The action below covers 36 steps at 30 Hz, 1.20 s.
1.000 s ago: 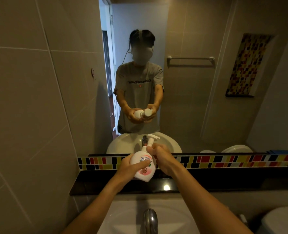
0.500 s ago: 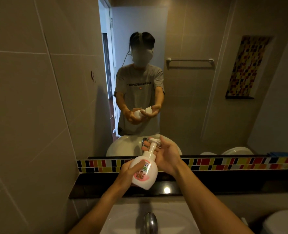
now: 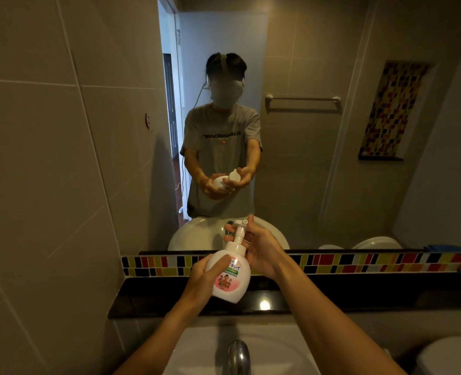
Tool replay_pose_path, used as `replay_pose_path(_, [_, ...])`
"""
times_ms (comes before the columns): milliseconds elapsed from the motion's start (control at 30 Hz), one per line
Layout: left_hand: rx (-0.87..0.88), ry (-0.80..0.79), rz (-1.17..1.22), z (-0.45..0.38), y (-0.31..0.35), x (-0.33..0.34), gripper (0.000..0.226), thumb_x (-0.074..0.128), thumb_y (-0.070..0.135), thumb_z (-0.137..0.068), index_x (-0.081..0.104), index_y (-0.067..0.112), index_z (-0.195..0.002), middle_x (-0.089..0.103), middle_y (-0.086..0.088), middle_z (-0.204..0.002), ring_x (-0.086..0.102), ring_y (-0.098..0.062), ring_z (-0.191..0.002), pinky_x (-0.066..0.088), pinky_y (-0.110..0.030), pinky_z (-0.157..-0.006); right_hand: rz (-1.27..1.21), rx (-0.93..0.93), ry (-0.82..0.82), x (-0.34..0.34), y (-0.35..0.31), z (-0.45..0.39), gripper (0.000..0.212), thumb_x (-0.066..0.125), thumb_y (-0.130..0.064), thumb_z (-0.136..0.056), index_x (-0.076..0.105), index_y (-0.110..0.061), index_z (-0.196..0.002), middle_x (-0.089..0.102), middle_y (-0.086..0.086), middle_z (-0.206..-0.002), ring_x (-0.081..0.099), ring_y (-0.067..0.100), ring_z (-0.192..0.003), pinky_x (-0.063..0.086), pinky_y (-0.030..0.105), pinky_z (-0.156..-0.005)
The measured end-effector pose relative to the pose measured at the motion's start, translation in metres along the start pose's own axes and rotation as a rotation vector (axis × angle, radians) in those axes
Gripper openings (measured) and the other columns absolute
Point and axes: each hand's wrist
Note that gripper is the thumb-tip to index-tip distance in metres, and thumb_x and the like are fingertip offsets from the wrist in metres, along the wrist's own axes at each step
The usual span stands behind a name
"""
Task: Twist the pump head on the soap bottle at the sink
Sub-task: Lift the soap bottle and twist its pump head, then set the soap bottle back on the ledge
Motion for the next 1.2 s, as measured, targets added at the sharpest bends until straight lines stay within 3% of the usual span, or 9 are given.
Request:
replay_pose_path(100, [0.085, 0.042, -0.049, 0.002, -0.001, 0.006, 0.018, 0.066, 0.029, -0.084, 0.062, 0.025, -0.101, 0.071, -0.009, -0.099, 0.072, -0.022, -0.086, 0.057, -0.021, -0.061, -0.003, -0.008, 0.014, 0.002, 0.0, -0.002, 0.056, 0.053, -0.045, -0.097, 0.058, 0.0, -0.13, 0.07, 0.014, -0.115, 0.068, 0.026, -0.091, 0.054, 0.042, -0.089])
replay_pose_path(233, [0.071, 0.036, -0.019, 0.004, 0.002, 0.008, 0.012, 0.064, 0.025, -0.087, 0.062, 0.027, -0.098, 0.071, -0.003, -0.093, 0.071, -0.016, -0.083, 0.055, -0.018, -0.058, 0.012, 0.006, 0.013, 0.001, -0.001, -0.004, 0.054, 0.055, -0.047, -0.095, 0.06, -0.002, -0.125, 0.071, 0.012, -0.111, 0.068, 0.026, -0.09, 0.055, 0.041, -0.085])
replay_pose_path(400, [0.062, 0.023, 0.01, 0.004, -0.002, 0.006, 0.019, 0.063, 0.032, -0.084, 0.062, 0.025, -0.102, 0.071, -0.006, -0.098, 0.072, -0.019, -0.086, 0.056, -0.022, -0.061, 0.023, -0.01, 0.003, 0.002, 0.0, -0.002, 0.055, 0.054, -0.044, -0.097, 0.056, -0.002, -0.131, 0.07, 0.013, -0.113, 0.068, 0.026, -0.088, 0.056, 0.041, -0.082])
replay_pose_path(600, [0.005, -0.015, 0.072, 0.002, -0.005, 0.002, 0.044, 0.059, 0.045, -0.074, 0.064, 0.015, -0.106, 0.074, -0.012, -0.095, 0.073, -0.021, -0.082, 0.056, -0.029, -0.065, 0.028, 0.001, 0.013, 0.003, 0.002, -0.001, 0.053, 0.052, -0.044, -0.098, 0.057, -0.002, -0.129, 0.071, 0.014, -0.112, 0.069, 0.025, -0.084, 0.056, 0.039, -0.08])
replay_pose_path(767, [0.001, -0.036, 0.091, 0.0, -0.008, -0.001, 0.044, 0.057, 0.047, -0.074, 0.063, 0.015, -0.106, 0.074, -0.011, -0.095, 0.073, -0.022, -0.083, 0.057, -0.03, -0.066, 0.05, -0.007, 0.017, 0.008, 0.002, 0.002, 0.052, 0.051, -0.044, -0.099, 0.057, -0.003, -0.13, 0.07, 0.013, -0.111, 0.068, 0.025, -0.085, 0.055, 0.039, -0.081])
replay_pose_path(867, [-0.032, -0.101, 0.054, -0.003, -0.01, -0.004, 0.044, 0.066, 0.047, -0.077, 0.061, 0.019, -0.111, 0.072, -0.013, -0.103, 0.072, -0.026, -0.093, 0.057, -0.035, -0.075, 0.049, -0.01, 0.026, 0.007, 0.001, 0.002, 0.057, 0.051, -0.043, -0.098, 0.052, -0.001, -0.137, 0.069, 0.014, -0.114, 0.068, 0.025, -0.084, 0.054, 0.039, -0.082])
replay_pose_path(967, [-0.03, -0.182, -0.065, -0.004, -0.01, -0.009, 0.034, 0.069, 0.034, -0.081, 0.062, 0.021, -0.111, 0.072, -0.011, -0.108, 0.072, -0.025, -0.096, 0.058, -0.032, -0.075, 0.073, -0.012, 0.019, 0.003, 0.0, 0.001, 0.053, 0.05, -0.045, -0.097, 0.053, -0.004, -0.131, 0.068, 0.016, -0.116, 0.066, 0.026, -0.083, 0.053, 0.04, -0.08])
replay_pose_path(1100, [-0.038, -0.21, -0.167, -0.01, -0.013, -0.013, 0.022, 0.066, 0.02, -0.086, 0.062, 0.027, -0.107, 0.07, -0.006, -0.107, 0.072, -0.02, -0.093, 0.058, -0.026, -0.07, 0.215, -0.033, 0.131, -0.003, 0.002, 0.002, 0.053, 0.043, -0.055, -0.097, 0.057, -0.01, -0.121, 0.067, 0.016, -0.112, 0.062, 0.026, -0.091, 0.049, 0.04, -0.082])
replay_pose_path(1200, [-0.048, -0.207, -0.199, -0.017, -0.021, -0.016, 0.024, 0.066, 0.02, -0.086, 0.061, 0.026, -0.109, 0.069, -0.006, -0.111, 0.07, -0.018, -0.098, 0.058, -0.027, -0.074, 0.332, -0.104, 0.283, -0.014, 0.005, 0.007, 0.058, 0.039, -0.052, -0.099, 0.052, -0.01, -0.137, 0.063, 0.015, -0.122, 0.058, 0.031, -0.11, 0.045, 0.044, -0.093])
Point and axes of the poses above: each hand's wrist, its own z-axis away from the middle knuckle, its own x-axis out of the palm, y = z × x
